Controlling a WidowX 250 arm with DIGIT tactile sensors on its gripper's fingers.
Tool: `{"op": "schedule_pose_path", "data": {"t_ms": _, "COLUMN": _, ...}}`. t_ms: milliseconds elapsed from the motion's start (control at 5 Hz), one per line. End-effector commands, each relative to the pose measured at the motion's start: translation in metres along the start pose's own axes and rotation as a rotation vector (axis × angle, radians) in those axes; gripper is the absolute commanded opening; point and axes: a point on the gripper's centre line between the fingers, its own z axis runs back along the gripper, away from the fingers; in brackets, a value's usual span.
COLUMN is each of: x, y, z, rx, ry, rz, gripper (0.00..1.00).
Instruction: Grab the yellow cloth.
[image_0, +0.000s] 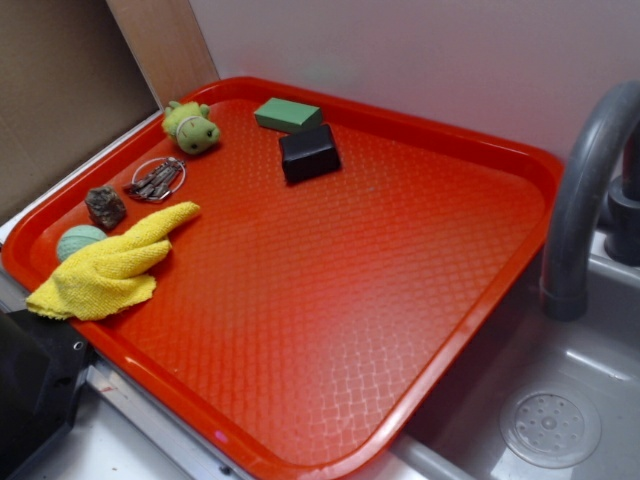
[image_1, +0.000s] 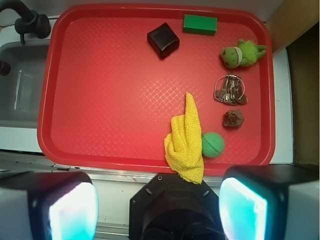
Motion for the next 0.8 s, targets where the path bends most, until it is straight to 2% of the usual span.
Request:
{"op": "schedule_pose_path", "data": {"t_ms": 0, "x": 0.000, "y": 0.000, "z": 0.000, "rx": 0.000, "ry": 0.000, "rz": 0.000, "gripper": 1.00}}
{"op": "schedule_pose_path", "data": {"t_ms": 200, "x": 0.024, "y": 0.012, "z": -0.053, "rx": 0.020, "ry": -0.009, "rz": 0.163, "gripper": 1.00}}
{"op": "schedule_pose_path", "data": {"t_ms": 400, "x": 0.019, "y": 0.032, "z": -0.103, "rx": 0.095, "ry": 0.049, "rz": 0.406, "gripper": 1.00}}
{"op": "schedule_pose_path", "data": {"t_ms": 600, "x": -0.003, "y": 0.045, "z": -0.151, "rx": 0.106, "ry": 0.024, "rz": 0.656, "gripper": 1.00}}
